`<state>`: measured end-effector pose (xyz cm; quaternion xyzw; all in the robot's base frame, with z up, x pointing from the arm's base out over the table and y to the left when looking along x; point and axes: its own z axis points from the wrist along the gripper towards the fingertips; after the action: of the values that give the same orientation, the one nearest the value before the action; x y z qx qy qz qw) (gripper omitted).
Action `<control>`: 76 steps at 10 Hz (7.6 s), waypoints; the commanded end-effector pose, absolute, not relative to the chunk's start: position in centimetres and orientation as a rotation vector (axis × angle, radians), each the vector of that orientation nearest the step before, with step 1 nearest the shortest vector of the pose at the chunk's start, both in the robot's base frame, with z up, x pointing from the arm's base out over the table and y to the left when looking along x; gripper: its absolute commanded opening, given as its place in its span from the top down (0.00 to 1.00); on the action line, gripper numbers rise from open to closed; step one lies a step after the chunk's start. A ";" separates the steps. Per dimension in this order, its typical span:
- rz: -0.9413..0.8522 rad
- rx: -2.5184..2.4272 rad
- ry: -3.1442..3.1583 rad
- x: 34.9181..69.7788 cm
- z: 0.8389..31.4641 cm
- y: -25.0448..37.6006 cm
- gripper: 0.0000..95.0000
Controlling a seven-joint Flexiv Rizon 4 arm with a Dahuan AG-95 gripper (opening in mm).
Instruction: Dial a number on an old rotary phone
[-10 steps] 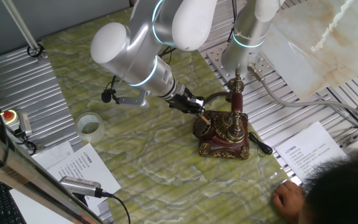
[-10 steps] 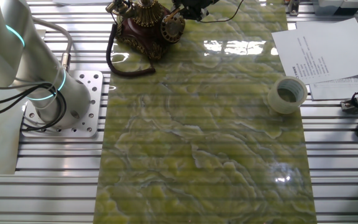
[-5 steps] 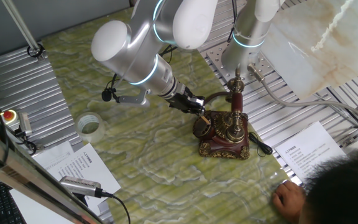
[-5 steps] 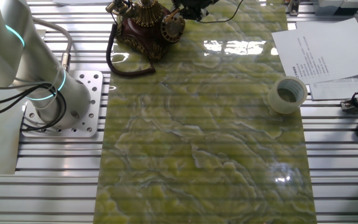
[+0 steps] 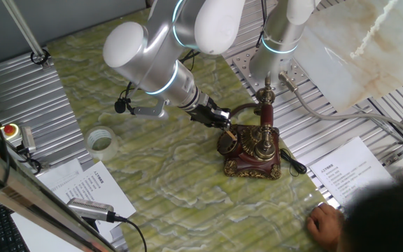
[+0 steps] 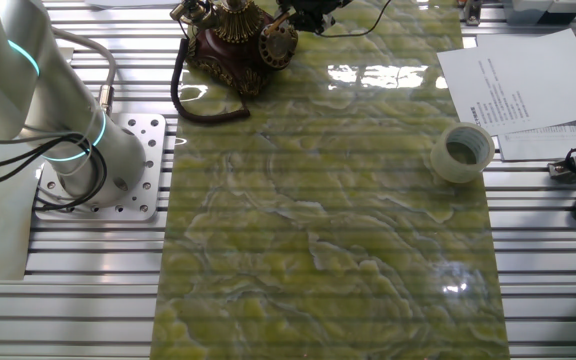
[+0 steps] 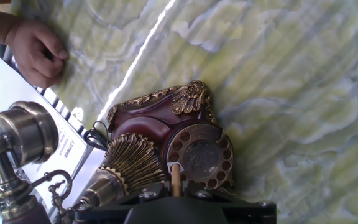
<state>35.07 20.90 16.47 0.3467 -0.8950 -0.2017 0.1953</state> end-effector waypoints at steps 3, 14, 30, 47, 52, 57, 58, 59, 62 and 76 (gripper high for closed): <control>-0.565 0.963 -2.513 35.2 16.4 21.1 1.00; -0.567 0.933 -2.519 35.9 16.4 21.6 1.00; -0.564 0.904 -2.532 37.1 16.1 22.4 1.00; -0.561 0.899 -2.544 37.2 15.5 22.4 1.00; -0.567 0.893 -2.549 37.3 15.5 22.3 1.00; -0.584 0.897 -2.548 37.5 15.5 22.4 1.00; -0.588 0.900 -2.547 37.4 15.4 22.3 1.00; -0.606 0.902 -2.542 37.4 15.4 22.3 1.00; -0.610 0.904 -2.537 37.5 15.3 22.4 1.00; -0.633 0.924 -2.530 37.9 15.0 22.0 1.00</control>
<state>37.91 22.05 14.97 0.3281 -0.8984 -0.2248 0.1861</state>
